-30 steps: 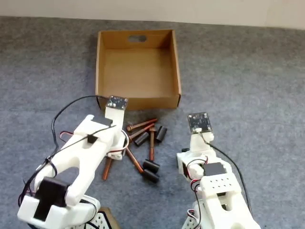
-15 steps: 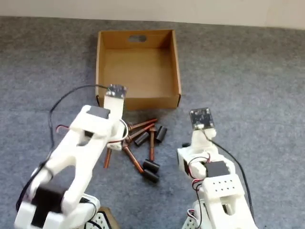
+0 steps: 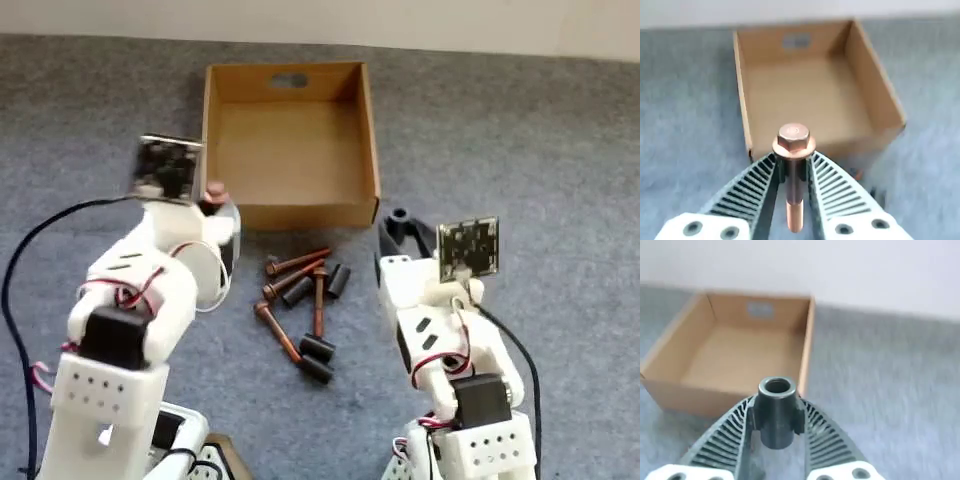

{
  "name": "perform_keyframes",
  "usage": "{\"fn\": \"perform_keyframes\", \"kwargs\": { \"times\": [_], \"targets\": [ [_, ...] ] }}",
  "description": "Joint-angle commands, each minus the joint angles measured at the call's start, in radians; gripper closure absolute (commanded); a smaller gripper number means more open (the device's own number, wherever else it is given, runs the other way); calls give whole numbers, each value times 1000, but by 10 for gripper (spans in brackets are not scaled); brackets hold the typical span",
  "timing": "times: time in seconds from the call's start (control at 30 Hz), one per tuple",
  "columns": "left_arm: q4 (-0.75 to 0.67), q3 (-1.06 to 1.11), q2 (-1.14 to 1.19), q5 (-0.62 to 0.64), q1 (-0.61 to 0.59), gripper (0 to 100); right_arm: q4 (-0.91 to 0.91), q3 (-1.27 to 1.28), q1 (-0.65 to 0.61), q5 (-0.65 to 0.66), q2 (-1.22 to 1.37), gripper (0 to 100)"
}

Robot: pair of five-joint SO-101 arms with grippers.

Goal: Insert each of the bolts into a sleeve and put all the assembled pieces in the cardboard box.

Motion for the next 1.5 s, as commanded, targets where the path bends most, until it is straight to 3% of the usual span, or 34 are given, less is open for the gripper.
{"fn": "perform_keyframes", "kwargs": {
  "times": [0.0, 0.2, 0.5, 0.83, 1.47],
  "targets": [
    [-212, -38, -41, 41, -7, 992, -145, 51, -54, -12, -15, 992],
    [-525, 58, -42, 43, 53, 992, -280, 162, -108, -11, -16, 992],
    [-893, 203, -42, 41, 275, 992, -282, 211, -107, -11, -16, 992],
    [-896, 206, -39, 43, 453, 992, -283, 228, -107, -12, -16, 992],
    [-891, 165, 153, 44, 464, 991, -283, 226, -107, -12, -16, 992]
  ]
}}
